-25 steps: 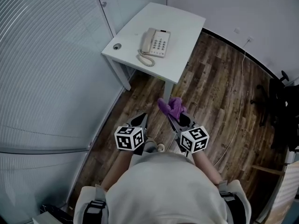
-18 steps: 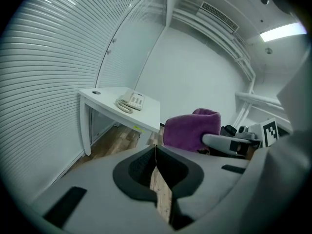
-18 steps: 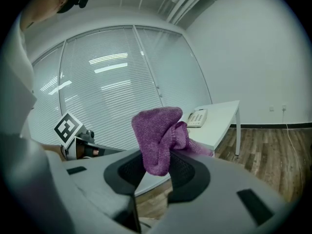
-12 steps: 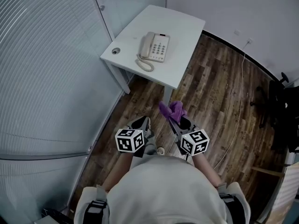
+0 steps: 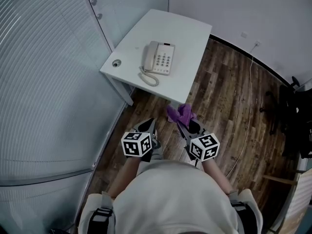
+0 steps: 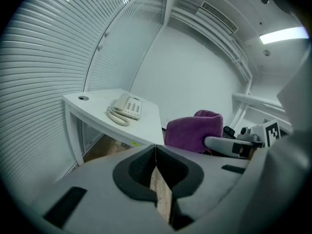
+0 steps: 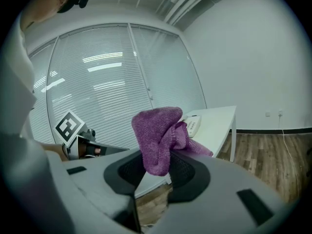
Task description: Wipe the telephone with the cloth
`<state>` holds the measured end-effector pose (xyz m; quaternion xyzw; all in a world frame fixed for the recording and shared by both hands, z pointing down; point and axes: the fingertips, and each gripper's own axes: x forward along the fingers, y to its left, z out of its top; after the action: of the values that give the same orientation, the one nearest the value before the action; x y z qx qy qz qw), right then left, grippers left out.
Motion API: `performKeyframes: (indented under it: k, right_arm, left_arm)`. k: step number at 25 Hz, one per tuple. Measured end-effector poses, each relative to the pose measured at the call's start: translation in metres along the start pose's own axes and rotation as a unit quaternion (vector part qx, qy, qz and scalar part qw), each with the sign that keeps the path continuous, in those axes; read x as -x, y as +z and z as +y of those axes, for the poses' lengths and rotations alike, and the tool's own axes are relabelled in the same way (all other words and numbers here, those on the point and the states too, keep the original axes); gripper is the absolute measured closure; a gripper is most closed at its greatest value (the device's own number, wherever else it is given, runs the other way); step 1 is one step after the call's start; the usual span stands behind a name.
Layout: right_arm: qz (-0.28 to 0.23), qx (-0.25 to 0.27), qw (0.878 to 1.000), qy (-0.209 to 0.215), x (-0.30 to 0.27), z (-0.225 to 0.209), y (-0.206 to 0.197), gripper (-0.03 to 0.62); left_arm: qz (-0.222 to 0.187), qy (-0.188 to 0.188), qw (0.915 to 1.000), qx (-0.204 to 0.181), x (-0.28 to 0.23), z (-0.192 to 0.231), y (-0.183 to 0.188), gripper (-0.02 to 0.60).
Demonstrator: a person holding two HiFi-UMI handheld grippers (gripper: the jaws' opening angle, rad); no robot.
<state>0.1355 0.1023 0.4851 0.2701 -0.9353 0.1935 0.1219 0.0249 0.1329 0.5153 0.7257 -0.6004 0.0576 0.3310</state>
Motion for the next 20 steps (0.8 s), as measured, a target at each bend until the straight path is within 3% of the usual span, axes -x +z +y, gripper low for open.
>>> performKeyframes:
  k: [20]
  right_arm:
    - [-0.002,0.014,1.000,-0.005,-0.142,-0.031,0.084,0.468]
  left_arm:
    - [-0.008,-0.011,0.9999,-0.001,-0.076,0.098,0.111,0.560]
